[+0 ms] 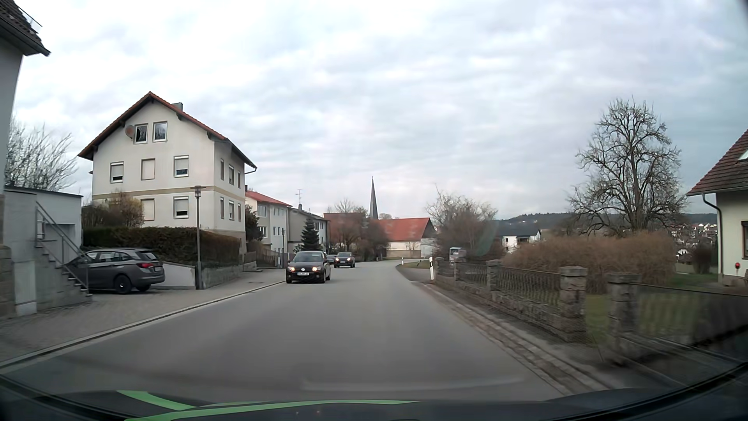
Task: Follow the waypoints while adhering to traffic rules and regulations
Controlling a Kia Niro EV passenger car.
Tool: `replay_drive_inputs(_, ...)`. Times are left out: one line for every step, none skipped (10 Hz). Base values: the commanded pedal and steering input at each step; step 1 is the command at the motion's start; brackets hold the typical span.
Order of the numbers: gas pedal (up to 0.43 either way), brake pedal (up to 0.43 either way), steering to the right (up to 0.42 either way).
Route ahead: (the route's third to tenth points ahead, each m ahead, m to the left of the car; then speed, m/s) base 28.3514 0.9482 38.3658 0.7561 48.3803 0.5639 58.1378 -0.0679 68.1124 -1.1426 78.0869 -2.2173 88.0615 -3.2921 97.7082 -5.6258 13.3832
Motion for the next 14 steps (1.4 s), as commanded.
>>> replay_drive_inputs(0.047,0.0,0.0)
replay_drive_inputs(0.047,0.0,0.0)
replay_drive_inputs(0.039,0.0,0.0)
replay_drive_inputs(0.028,0.0,0.0)
replay_drive_inputs(0.02,0.0,0.0)
replay_drive_inputs(0.02,0.0,0.0)
replay_drive_inputs(0.008,0.0,0.001)
replay_drive_inputs(0.008,0.0,0.002)
replay_drive_inputs(0.0,0.0,0.002)
replay_drive_inputs(0.0,0.0,0.002)
replay_drive_inputs(0.0,0.0,0.002)
replay_drive_inputs(0.0,0.0,0.002)
replay_drive_inputs(0.0,0.0,0.002)
replay_drive_inputs(0.0,0.0,0.002)
